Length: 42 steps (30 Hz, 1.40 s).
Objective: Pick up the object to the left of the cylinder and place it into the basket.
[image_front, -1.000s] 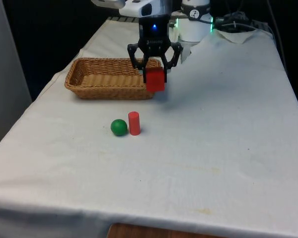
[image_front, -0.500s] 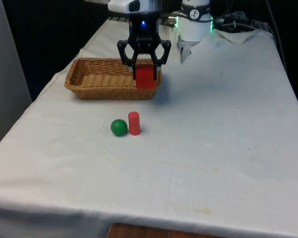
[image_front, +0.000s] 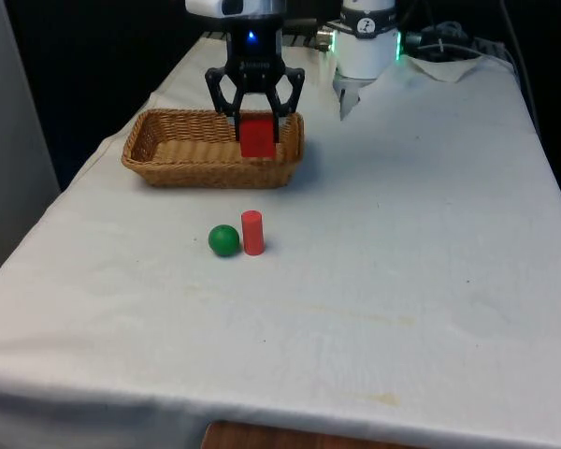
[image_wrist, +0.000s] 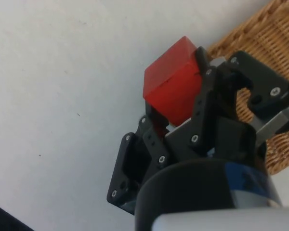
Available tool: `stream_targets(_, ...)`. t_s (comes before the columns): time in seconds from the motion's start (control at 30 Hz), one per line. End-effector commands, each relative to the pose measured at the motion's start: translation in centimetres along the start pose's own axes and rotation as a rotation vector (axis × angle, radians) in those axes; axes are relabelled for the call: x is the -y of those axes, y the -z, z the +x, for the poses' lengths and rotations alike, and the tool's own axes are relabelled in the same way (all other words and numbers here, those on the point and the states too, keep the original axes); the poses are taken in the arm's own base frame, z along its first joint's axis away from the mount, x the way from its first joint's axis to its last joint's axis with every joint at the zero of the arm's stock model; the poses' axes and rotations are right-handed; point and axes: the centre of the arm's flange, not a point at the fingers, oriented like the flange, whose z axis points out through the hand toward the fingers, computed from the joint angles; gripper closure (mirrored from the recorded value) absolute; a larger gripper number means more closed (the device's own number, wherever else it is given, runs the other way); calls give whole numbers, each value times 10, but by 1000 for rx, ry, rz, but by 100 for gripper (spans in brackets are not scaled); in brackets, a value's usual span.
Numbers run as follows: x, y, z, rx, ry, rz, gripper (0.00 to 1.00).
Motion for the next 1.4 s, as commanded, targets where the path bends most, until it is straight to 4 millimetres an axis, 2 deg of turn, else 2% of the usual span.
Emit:
stream_targets(0.0,-2,1,-5,-2,0,-4,99)
stream_targets(0.03,-1,1,-3,-2,0,3,99)
stream_targets(0.23,-12,3,-24,-3,-1,7,99)
stream_targets(0.27,-9,2,-20,1,-3,15,99)
stream_targets(0.33,-17,4,-33,-2,-3,11,99)
stream_targets(0.53,-25,4,-50,-1,-5,17,99)
stream_targets(0.57,-23,3,-46,3,-6,27,99)
stream_targets(0.73,-35,2,-63,5,-6,16,99)
stream_targets(1.13,-52,-6,-81,35,-11,0,99)
stream_targets(1.37,-65,-20,-89,54,-15,-46,99)
